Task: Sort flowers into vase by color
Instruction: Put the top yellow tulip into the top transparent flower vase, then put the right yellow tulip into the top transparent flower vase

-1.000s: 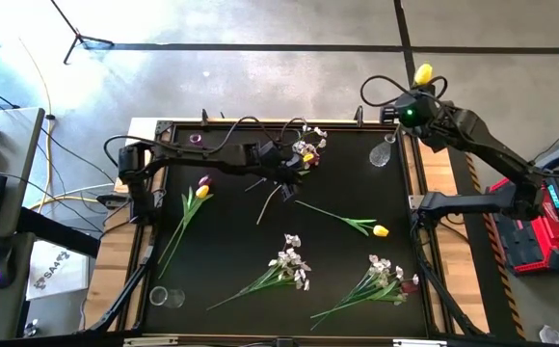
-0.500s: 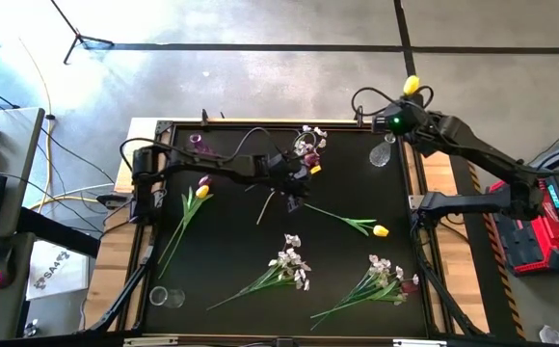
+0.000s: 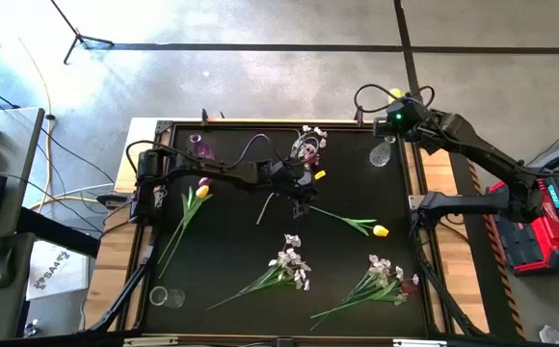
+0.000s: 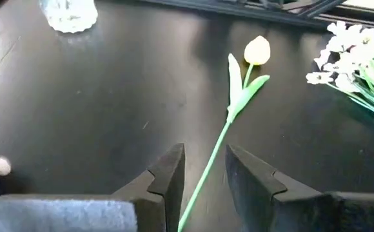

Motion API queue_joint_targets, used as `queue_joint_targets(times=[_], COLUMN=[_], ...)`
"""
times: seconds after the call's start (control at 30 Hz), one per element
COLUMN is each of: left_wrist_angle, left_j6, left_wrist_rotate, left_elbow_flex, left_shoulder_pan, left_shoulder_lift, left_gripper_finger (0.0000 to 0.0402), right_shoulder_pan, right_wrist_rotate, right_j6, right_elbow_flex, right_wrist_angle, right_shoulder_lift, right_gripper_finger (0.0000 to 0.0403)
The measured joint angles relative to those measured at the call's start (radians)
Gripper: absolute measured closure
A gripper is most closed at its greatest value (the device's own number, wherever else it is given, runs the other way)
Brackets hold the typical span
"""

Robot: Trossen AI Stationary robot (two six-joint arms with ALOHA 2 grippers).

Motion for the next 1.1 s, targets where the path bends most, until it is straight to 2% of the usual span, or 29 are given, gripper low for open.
queue_joint_targets(times=[0.17,0.37,0.5,0.67,0.83,1.1], left_wrist_angle=[0.075,0.106,0.055,-0.106,-0.175,-0.225], left_j6=[0.009,0.010,0.012,0.075,0.147,0.160], left_wrist_rotate=[0.050,0.078,0.115,0.119,0.123,0.121], left_elbow_flex=[0.000,0.095,0.200,0.307,0.350,0.351], left_shoulder_pan=[-0.009,-0.016,-0.016,-0.019,-0.030,-0.036], left_shoulder_lift=[0.029,0.140,0.227,0.308,0.341,0.366], left_gripper_finger=[0.0302,0.0302,0.0302,0.0302,0.0302,0.0315], right_shoulder_pan=[0.006,0.071,0.134,0.199,0.302,0.553], right_wrist_rotate=[-0.003,-0.057,-0.064,-0.124,-0.212,-0.205], right_j6=[0.000,0.028,0.049,0.051,0.036,0.139], right_elbow_flex=[0.097,0.193,0.233,0.260,0.260,0.259], right_wrist_angle=[-0.105,-0.223,-0.284,-0.329,-0.344,-0.351], right_shoulder_lift=[0.000,-0.006,-0.015,-0.024,-0.022,-0.016], right_gripper_finger=[0.0181,0.0175,0.0180,0.0183,0.0183,0.0183])
